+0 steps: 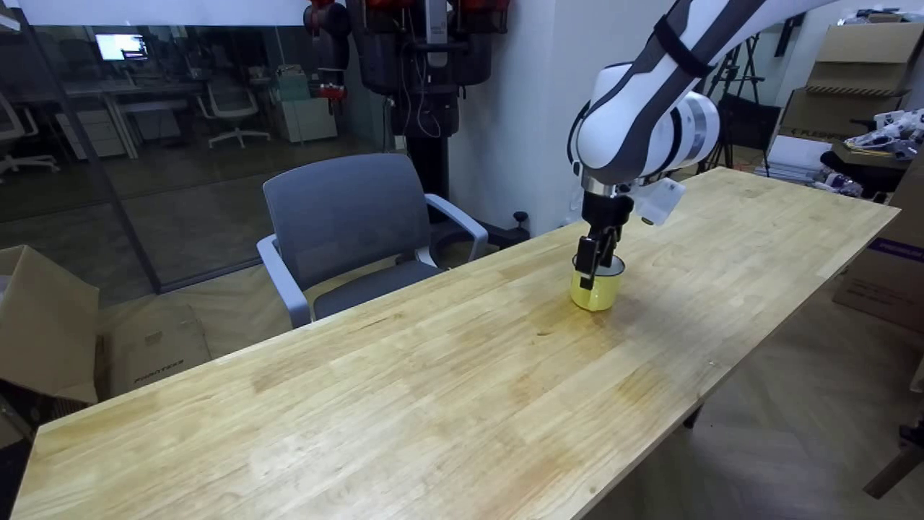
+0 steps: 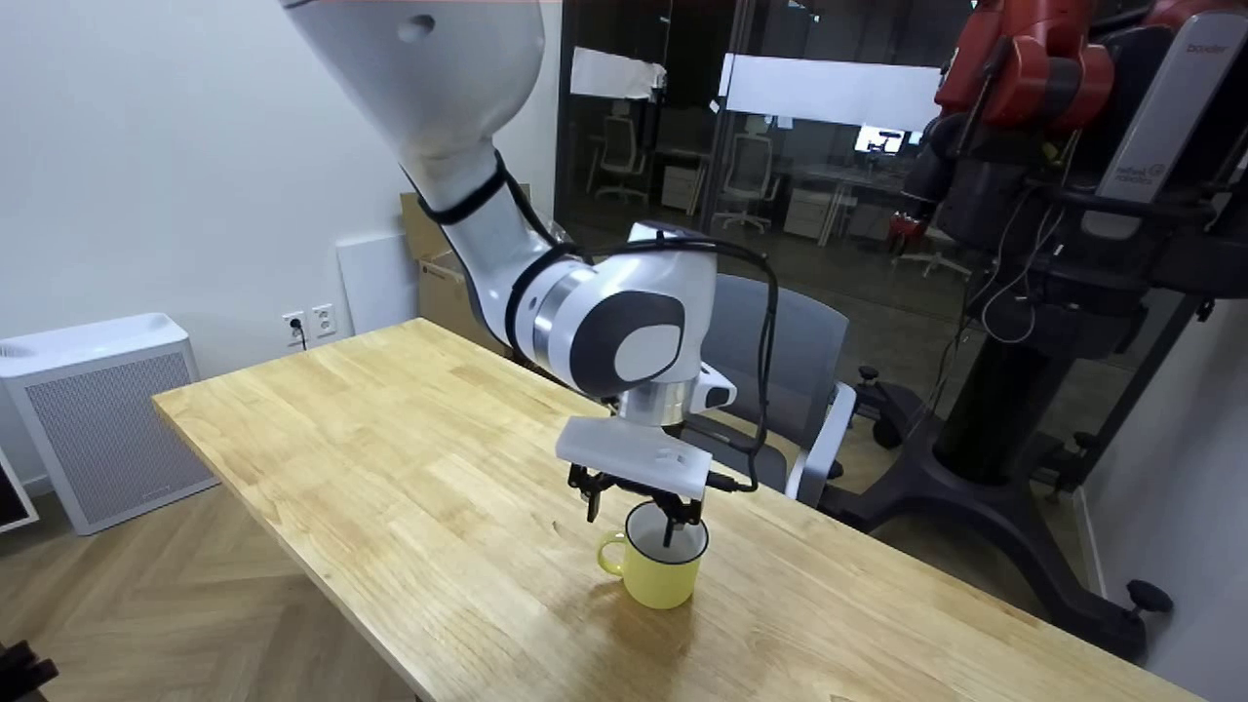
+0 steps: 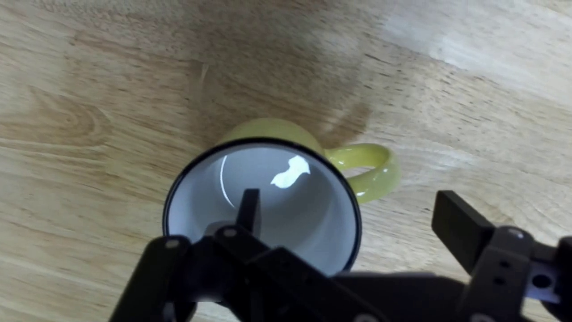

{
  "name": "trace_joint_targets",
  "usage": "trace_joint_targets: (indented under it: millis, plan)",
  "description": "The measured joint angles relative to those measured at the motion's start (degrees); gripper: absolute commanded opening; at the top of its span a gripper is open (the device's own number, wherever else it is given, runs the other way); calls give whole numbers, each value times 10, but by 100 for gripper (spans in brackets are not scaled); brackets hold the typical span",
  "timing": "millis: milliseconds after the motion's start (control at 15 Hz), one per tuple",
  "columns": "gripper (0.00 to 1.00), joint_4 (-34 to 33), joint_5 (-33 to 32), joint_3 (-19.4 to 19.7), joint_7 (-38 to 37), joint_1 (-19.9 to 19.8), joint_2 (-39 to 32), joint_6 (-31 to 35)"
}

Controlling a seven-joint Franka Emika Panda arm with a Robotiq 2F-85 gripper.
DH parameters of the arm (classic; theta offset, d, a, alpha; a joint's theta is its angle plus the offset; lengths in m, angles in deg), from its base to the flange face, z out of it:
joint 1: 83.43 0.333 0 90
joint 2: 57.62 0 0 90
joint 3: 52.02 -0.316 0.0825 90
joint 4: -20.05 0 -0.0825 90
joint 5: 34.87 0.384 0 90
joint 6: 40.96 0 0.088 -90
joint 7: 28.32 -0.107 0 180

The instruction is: Move the mug slightly to the left

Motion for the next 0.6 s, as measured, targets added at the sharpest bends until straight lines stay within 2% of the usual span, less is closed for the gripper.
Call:
trace_joint_targets:
  millis: [600]
  plan:
    - [5, -22, -27, -1, -2, 1, -13, 4]
